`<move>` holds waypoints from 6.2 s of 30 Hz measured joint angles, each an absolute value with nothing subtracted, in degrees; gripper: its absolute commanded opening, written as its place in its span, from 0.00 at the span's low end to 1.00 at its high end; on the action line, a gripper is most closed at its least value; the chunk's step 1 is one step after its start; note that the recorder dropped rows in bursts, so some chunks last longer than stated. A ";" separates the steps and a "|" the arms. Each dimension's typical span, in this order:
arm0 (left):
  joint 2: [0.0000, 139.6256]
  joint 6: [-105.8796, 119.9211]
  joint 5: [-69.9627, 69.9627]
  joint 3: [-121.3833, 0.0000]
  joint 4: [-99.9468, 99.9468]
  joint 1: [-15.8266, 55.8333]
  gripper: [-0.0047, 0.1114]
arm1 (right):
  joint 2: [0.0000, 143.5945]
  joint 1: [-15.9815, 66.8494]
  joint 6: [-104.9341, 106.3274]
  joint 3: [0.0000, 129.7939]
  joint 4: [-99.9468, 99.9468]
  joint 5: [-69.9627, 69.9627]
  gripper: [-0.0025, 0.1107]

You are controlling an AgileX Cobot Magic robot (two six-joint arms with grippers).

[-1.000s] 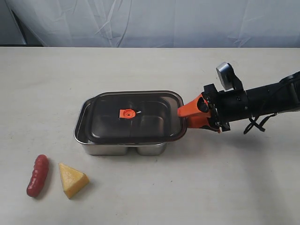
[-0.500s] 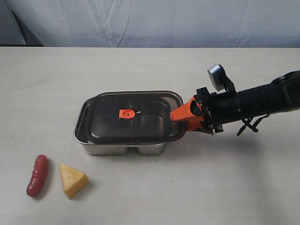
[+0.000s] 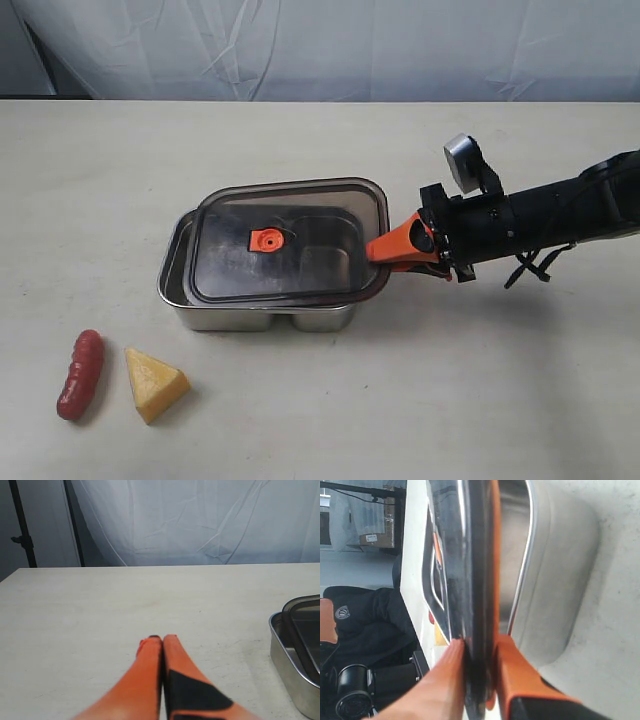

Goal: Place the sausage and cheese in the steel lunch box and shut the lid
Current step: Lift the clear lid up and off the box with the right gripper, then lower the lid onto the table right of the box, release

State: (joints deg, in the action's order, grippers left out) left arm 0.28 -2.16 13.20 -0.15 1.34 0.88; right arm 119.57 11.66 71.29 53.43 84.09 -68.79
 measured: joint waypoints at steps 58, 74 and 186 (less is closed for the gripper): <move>0.28 -2.16 13.20 -0.15 1.34 0.88 0.04 | 105.67 11.66 74.17 58.34 98.92 -68.36 0.01; 0.28 -2.16 13.20 -0.15 1.34 0.88 0.04 | 88.31 11.66 67.50 62.12 62.50 -29.33 0.01; 0.28 -4.47 2.47 -0.12 -5.03 0.88 0.04 | 68.70 57.39 11.79 48.51 19.12 -44.27 0.02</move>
